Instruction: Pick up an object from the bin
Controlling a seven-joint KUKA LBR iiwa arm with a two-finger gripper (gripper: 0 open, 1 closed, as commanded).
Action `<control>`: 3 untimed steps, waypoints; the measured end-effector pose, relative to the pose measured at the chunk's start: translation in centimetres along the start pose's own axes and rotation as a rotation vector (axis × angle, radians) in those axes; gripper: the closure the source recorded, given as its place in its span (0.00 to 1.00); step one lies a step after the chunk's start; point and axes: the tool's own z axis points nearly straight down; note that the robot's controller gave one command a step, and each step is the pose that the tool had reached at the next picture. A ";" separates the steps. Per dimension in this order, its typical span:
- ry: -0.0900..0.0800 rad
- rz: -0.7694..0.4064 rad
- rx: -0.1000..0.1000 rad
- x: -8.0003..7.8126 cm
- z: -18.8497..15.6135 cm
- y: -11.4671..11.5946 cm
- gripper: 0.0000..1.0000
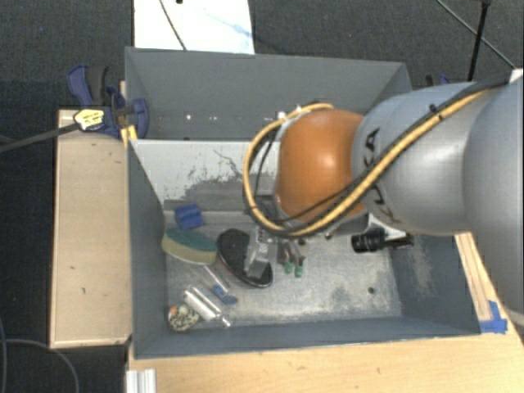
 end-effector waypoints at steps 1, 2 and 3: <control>0.008 0.004 0.004 0.2 0.5 -0.1 0.00; -0.006 0.069 0.002 -2.8 10.2 -1.1 0.00; -0.002 0.073 0.002 -2.6 10.0 -1.0 1.00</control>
Offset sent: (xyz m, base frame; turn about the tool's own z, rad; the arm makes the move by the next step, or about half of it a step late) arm 0.0000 0.0000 0.0000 0.0000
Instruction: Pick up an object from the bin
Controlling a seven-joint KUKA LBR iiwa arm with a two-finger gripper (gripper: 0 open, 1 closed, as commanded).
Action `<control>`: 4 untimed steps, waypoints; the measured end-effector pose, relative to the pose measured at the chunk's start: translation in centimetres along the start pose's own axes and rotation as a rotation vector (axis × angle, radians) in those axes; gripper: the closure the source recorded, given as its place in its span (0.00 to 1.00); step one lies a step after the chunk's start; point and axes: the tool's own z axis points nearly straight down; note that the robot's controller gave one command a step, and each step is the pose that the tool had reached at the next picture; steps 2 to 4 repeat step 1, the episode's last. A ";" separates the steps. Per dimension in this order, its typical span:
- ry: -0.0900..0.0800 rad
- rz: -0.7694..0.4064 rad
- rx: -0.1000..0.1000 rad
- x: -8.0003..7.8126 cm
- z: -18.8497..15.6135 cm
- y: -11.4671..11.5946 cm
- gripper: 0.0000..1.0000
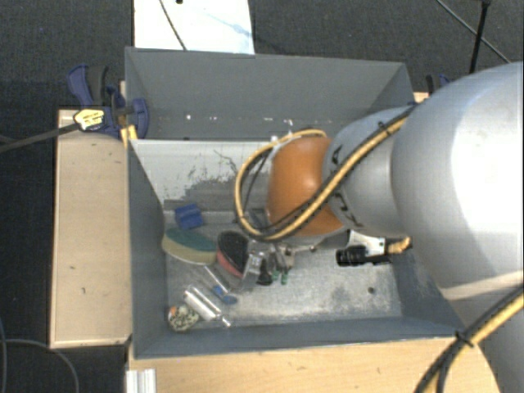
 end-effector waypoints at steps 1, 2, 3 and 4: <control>0.004 0.012 0.000 1.0 -15.6 -0.4 1.00; 0.004 0.012 0.000 1.0 -15.6 -0.4 1.00; 0.004 0.012 0.000 1.0 -15.6 -0.4 1.00; 0.004 0.012 0.000 1.0 -15.6 -0.4 1.00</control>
Offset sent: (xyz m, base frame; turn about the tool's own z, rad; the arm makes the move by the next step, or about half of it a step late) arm -0.0137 -0.0014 0.1514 0.0133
